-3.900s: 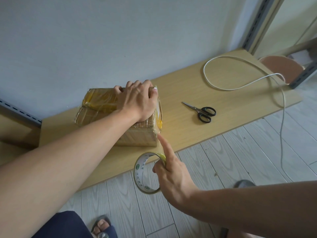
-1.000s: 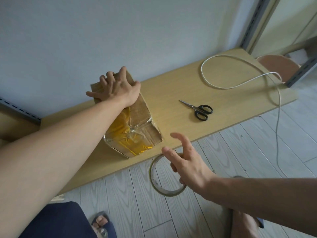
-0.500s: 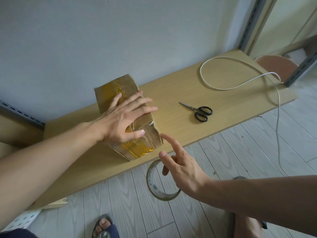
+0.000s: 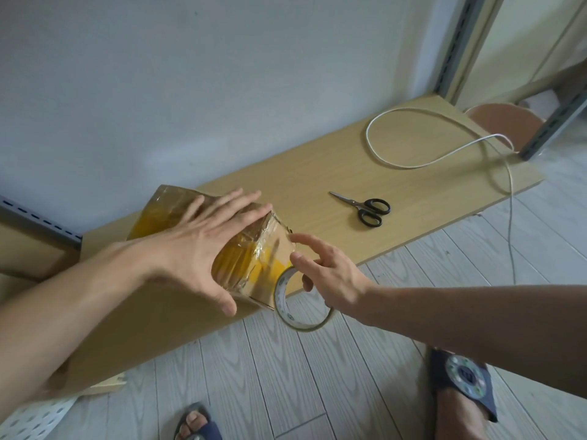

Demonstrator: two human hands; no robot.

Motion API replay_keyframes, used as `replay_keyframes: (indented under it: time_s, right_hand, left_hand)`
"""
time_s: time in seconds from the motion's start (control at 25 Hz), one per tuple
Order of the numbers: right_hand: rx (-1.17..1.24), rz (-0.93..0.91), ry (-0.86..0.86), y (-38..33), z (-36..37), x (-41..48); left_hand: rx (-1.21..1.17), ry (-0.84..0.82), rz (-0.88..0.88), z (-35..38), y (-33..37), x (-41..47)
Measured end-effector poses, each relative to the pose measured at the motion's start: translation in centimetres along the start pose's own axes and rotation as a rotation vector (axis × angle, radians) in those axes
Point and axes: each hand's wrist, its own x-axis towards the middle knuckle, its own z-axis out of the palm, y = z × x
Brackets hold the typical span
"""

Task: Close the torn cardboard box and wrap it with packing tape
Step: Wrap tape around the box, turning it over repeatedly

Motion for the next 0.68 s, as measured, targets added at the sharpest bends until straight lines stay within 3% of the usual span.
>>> replay_keyframes:
  time_s: [0.2,0.36,0.52,0.68]
  right_hand:
    - [-0.001,0.014,0.010,-0.2,0.2,0.4]
    - [0.149,0.093,0.113,-0.5,0.2,0.7]
    - [0.241,0.056,0.229,-1.4,-1.3,1.3]
    - [0.278,0.082,0.175,-1.8,-1.9,1.5]
  left_hand:
    - [0.096,0.183,0.020,0.9,-0.1,1.1]
    - [0.069,0.283,-0.094,1.1,0.0,2.2]
    - [0.004,0.321,-0.214,0.6,-0.1,3.5]
    - [-0.012,0.307,-0.245,0.5,-0.1,3.8]
